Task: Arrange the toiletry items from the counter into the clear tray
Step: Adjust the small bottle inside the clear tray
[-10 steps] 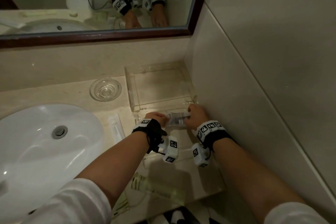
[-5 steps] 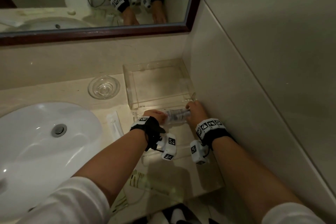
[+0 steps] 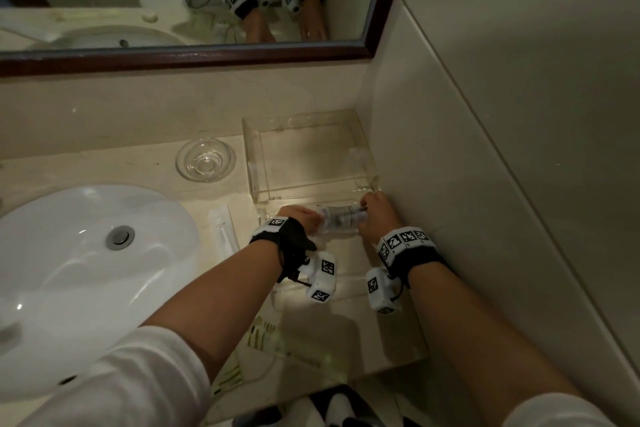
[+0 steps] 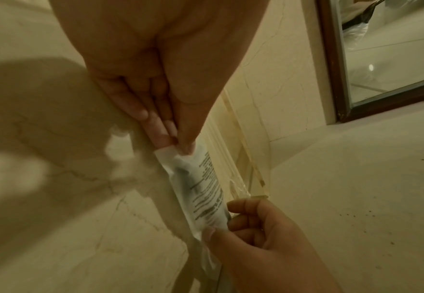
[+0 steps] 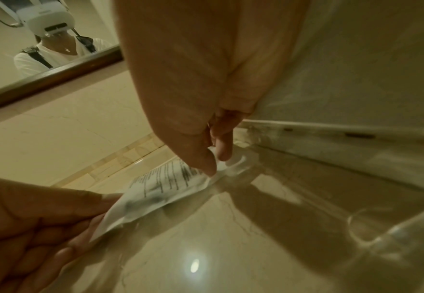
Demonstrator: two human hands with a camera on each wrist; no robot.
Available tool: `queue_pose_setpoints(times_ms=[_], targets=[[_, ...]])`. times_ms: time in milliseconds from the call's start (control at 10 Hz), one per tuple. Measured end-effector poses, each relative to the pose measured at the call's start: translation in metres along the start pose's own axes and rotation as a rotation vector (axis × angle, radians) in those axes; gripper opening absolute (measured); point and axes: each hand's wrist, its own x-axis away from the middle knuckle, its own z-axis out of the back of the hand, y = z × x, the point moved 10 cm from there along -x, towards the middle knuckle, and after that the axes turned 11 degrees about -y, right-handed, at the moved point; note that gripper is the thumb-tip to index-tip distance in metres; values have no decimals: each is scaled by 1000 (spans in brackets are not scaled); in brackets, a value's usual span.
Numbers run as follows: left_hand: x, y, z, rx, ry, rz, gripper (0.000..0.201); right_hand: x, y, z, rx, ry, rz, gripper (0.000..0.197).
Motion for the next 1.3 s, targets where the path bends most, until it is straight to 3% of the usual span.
queue_pose_setpoints(times_ms=[400, 700, 900, 1100, 1200, 1300], targets=[[19, -3, 1, 91, -10, 17, 18, 1, 1, 5, -70, 61, 4, 24], [18, -1, 8, 77, -29, -4, 29, 6, 4, 12, -142, 52, -43, 33], [24, 4, 18, -114, -24, -47, 31, 26, -16, 16, -179, 109, 41, 27], [52, 11, -1, -336, -245, -183, 20, 55, -31, 5, -163, 75, 104, 10], [78, 10, -12, -507, -405, -274, 11, 77, -32, -3, -155, 86, 108, 10], [94, 5, -18, -650, -500, -332, 15, 95, -31, -11, -155, 80, 101, 9]])
